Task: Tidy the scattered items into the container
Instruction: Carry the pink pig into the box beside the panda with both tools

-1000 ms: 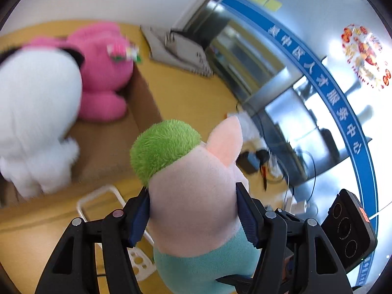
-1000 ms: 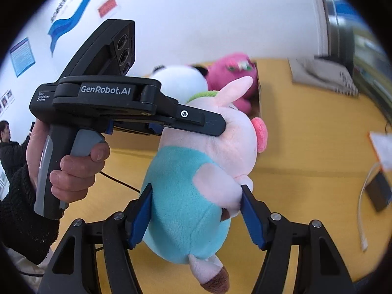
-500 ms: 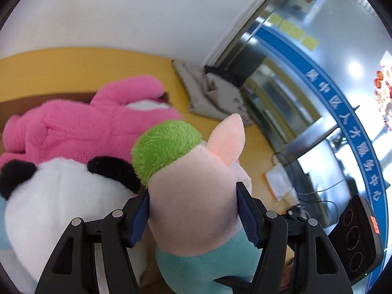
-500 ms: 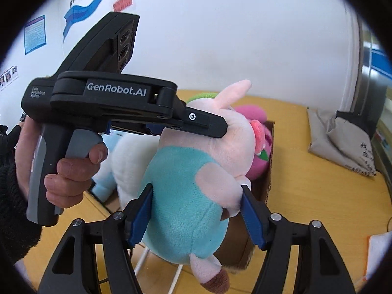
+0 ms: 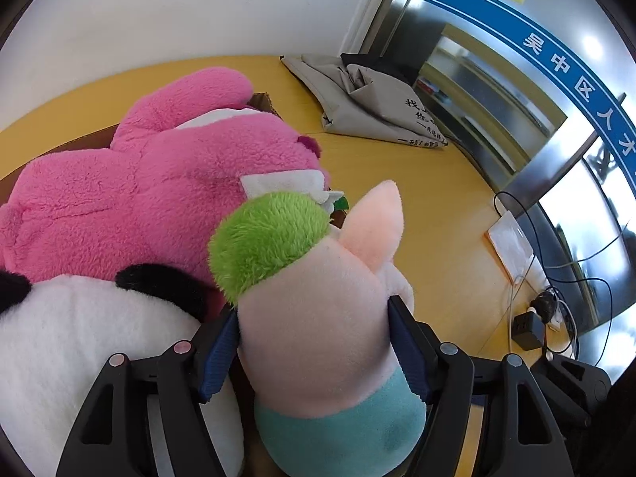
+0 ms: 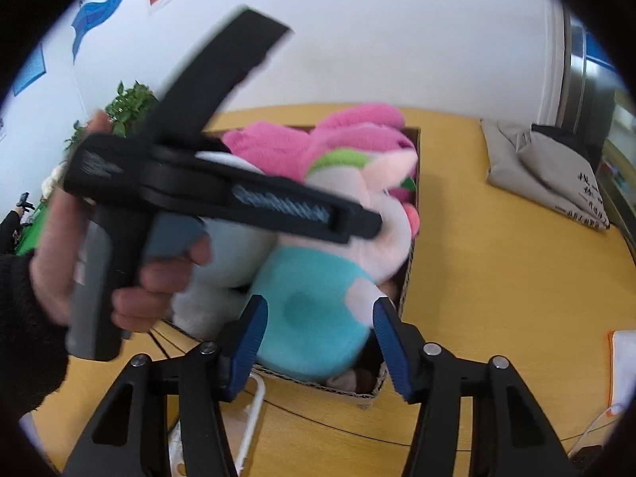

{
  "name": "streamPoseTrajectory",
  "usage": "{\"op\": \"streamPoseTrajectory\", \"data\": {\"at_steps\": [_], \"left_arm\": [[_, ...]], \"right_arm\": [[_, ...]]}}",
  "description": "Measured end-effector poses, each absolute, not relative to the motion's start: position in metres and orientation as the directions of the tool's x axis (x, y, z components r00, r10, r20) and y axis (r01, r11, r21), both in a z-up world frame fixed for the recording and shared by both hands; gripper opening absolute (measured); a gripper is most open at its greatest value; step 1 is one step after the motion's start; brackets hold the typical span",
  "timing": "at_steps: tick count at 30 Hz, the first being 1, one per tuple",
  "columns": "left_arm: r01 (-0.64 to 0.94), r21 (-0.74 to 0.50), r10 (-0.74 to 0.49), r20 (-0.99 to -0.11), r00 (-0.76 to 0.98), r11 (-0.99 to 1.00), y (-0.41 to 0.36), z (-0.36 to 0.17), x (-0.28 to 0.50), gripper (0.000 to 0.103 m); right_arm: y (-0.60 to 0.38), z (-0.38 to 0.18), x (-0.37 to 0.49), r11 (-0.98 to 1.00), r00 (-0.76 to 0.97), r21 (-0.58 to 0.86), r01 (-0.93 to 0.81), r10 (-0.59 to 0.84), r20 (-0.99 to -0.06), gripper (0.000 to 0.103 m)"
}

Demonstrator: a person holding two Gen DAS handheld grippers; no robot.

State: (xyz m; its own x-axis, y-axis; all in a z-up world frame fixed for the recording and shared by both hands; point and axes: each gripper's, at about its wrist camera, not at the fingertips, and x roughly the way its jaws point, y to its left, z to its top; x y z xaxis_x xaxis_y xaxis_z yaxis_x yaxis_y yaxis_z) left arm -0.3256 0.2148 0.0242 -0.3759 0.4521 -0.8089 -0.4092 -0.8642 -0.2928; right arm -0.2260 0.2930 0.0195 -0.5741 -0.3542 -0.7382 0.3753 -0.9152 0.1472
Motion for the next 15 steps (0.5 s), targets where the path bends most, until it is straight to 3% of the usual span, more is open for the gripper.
{"op": "streamPoseTrajectory", "data": {"at_steps": [4,5,6,9,15], "left_arm": [[-0.379,-0.29,0.439,-0.801,-0.406,-0.879,0.209,0.036,-0.321,0.075],[-0.371,-0.281,0.432,-0.793,-0.429,-0.885,0.205,0.043,-0.318,0.067],[-0.375,-0.285,0.442,-0.776,-0.451,-0.882,0.201,0.05,-0.315,0.064],[-0.385,-0.291,0.452,-0.774,-0.444,-0.876,0.195,0.057,-0.318,0.064],[-0.4,-0.187,0.363,-0.828,-0.427,-0.897,0.209,0.029,-0.33,0.069]], "right_arm": [[0.289,0.018,-0.231,-0.915,-0.58,0.141,0.378,-0.353,-0.735,0.042],[0.289,0.011,-0.236,-0.92,-0.58,0.136,0.368,-0.342,-0.74,0.042],[0.288,0.009,-0.237,-0.923,-0.582,0.134,0.361,-0.335,-0.741,0.042],[0.287,0.009,-0.236,-0.929,-0.593,0.131,0.347,-0.326,-0.737,0.042],[0.294,0.006,-0.237,-0.943,-0.598,0.157,0.295,-0.31,-0.739,0.045]]}}
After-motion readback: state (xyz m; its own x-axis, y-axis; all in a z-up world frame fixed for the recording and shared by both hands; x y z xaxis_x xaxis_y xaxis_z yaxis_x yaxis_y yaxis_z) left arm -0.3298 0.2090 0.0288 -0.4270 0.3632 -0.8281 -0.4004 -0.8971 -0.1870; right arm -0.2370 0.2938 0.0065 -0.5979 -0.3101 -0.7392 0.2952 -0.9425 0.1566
